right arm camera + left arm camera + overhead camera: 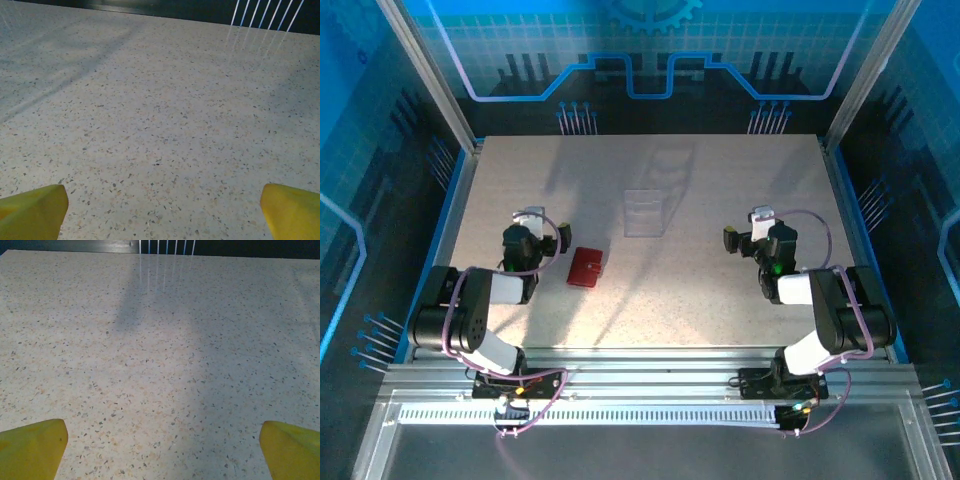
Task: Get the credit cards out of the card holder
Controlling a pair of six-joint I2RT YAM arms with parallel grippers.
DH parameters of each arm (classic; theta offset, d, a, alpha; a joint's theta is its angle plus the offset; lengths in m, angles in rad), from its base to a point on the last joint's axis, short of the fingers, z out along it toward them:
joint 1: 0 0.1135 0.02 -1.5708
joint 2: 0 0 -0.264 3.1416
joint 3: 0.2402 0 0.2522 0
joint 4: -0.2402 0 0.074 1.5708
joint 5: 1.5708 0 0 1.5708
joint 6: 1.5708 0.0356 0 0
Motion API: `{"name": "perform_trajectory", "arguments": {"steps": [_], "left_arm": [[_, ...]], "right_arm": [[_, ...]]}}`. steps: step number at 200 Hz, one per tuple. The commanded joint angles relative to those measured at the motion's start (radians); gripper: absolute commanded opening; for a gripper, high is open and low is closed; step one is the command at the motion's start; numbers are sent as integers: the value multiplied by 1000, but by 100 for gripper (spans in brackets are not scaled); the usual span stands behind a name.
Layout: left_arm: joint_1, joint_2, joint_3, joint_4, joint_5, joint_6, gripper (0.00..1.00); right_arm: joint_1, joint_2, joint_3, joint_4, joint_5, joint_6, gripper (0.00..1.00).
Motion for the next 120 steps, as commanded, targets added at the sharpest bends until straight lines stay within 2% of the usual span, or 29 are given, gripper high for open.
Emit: {"name": "perform_trajectory", "arguments": {"steps": [1,120], "left_arm": [[-6,14,19,37,-11,-17,99],[-6,14,20,36,-11,-18,99]], "right_arm": [[8,8,16,46,-17,-15,100],[5,9,15,45,-23,-13,100]]}}
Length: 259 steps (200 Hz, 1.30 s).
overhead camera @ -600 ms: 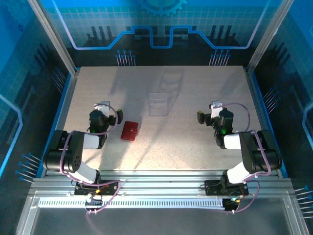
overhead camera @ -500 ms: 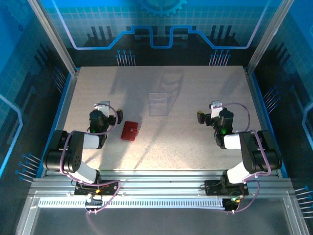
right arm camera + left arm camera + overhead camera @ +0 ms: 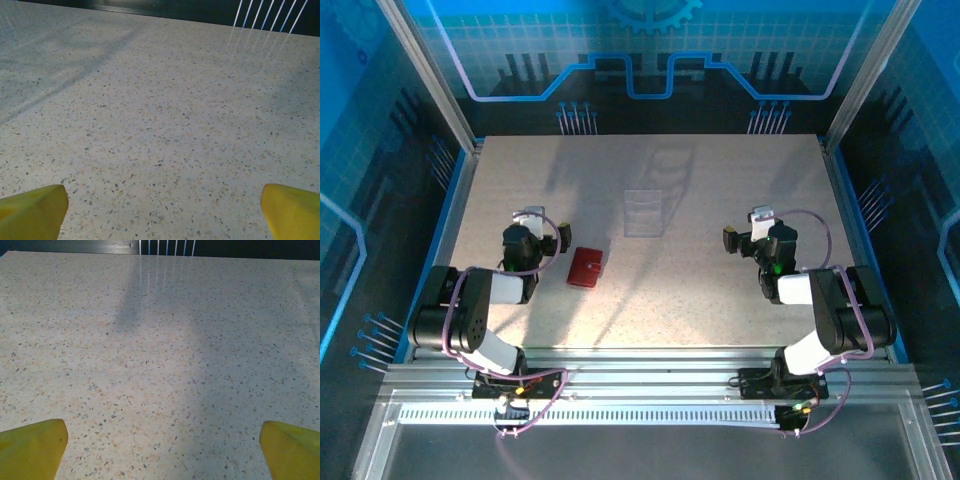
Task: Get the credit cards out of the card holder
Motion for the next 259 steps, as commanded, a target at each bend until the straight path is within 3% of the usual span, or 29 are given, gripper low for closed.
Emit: {"name": "perform_trajectory", "arguments": {"steps": [1,172,200,259], "left_arm": [[-6,14,18,36,-12,-17,99],[-7,8,8,50,4,-10,99],[-7,-34,-6,45,-41,-23,99],[-10,-159,60,-202,-83,-26,99]], "right_arm": [[6,8,16,44,-14,-9,100],[27,8,10,59,50,-17,100],[35,-3,5,61,59,-27,100],[43,-116,62,-137,56,-35,100]]}}
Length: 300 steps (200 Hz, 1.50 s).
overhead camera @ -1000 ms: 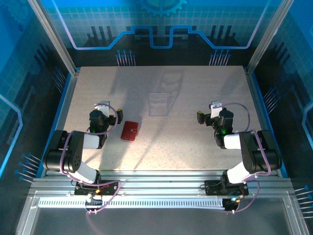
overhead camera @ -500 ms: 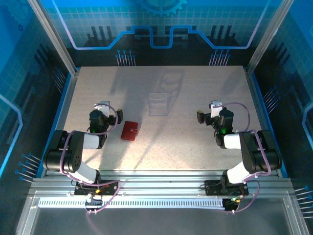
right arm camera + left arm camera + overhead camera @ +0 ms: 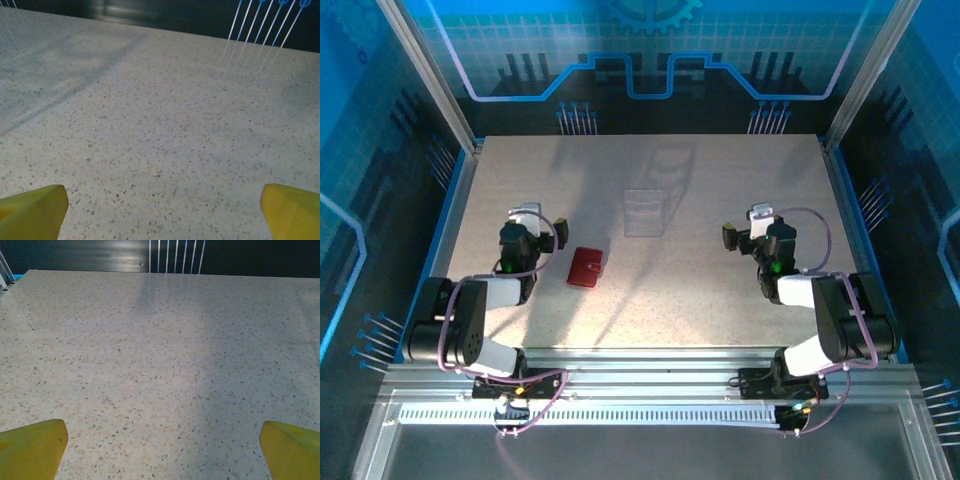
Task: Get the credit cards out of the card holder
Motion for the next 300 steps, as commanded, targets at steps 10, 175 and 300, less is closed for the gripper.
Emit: {"name": "perform_trajectory", "arguments": {"steps": [10,175,300], "left_arm": [[-12,-89,61,-183,-62,-41,99],[-152,-194,326,-1078,223,-395,99],[-156,45,383,-1088,358,-459,92]], "right_arm": [[22,-72,59,-131,19,-24,100],[307,-266,314,-886,-29,356,95],[380,-149,416,-1008,-223,622,87]]}}
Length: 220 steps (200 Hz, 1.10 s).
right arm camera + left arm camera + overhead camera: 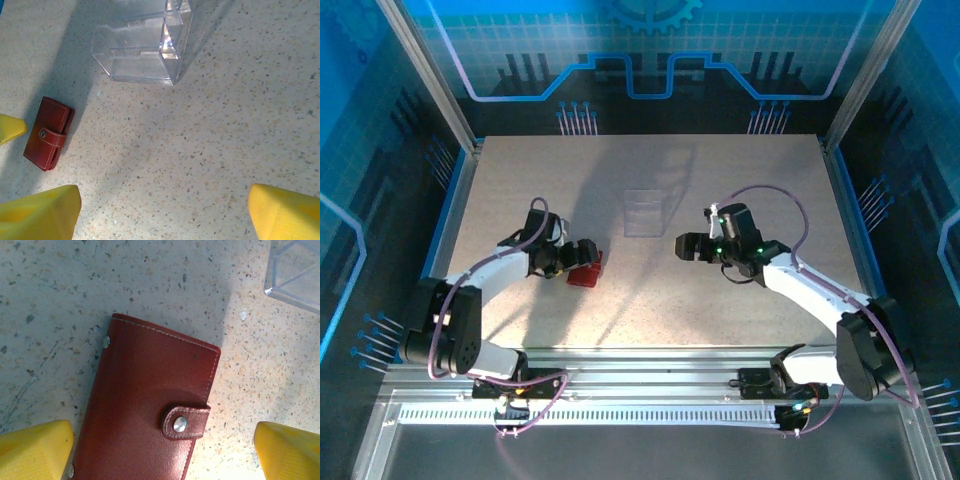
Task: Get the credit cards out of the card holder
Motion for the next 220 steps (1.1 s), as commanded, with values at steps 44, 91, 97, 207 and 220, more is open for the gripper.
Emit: {"name": "perform_trajectory", "arguments": {"steps": [44,91,97,207,220], "left_arm": [[-6,126,84,-36,7,-4,83],[-13,125,71,-48,23,-11,79],[-16,119,69,-46,23,-13,78],[-167,135,61,8,-3,-116,71],[-179,140,68,5,-18,-119,71]], "right_arm": [[23,18,31,-27,-38,57,87],[24,0,16,-18,-38,57,87],[23,-1,14,-15,-38,57,87],[25,48,5,21,-89,81,72],[25,65,8,31,-112,84,66]]}}
